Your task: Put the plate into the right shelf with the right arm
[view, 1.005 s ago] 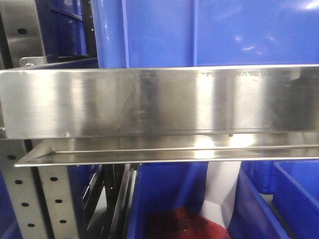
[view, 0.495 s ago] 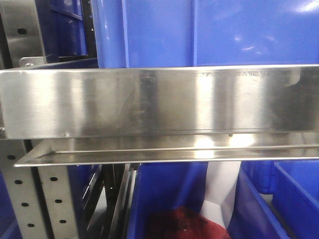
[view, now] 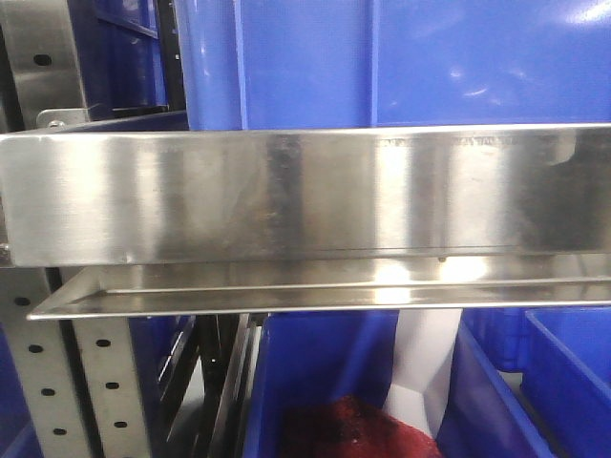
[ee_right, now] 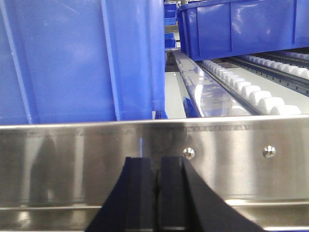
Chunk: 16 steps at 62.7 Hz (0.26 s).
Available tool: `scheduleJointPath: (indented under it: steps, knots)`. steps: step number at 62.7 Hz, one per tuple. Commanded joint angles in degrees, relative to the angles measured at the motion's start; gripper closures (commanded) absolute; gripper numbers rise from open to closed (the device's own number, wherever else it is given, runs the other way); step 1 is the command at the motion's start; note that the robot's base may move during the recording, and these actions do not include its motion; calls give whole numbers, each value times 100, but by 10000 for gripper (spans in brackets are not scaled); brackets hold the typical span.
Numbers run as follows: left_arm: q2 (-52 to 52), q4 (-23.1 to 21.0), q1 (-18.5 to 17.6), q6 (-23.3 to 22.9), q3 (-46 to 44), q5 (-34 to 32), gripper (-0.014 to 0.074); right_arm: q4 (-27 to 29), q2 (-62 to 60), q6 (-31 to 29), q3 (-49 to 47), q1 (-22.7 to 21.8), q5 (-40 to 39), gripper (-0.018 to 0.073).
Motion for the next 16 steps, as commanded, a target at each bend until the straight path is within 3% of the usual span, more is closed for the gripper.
scheduleJointPath:
  steps: [1,16]
  knots:
    - [-29,-23,-30,-19,46,-490,643,-3,-79,-53,-30,-37,-450,503]
    - [-29,-23,-30,-19,46,-490,643,-3,-79,-53,-30,-37,-450,503]
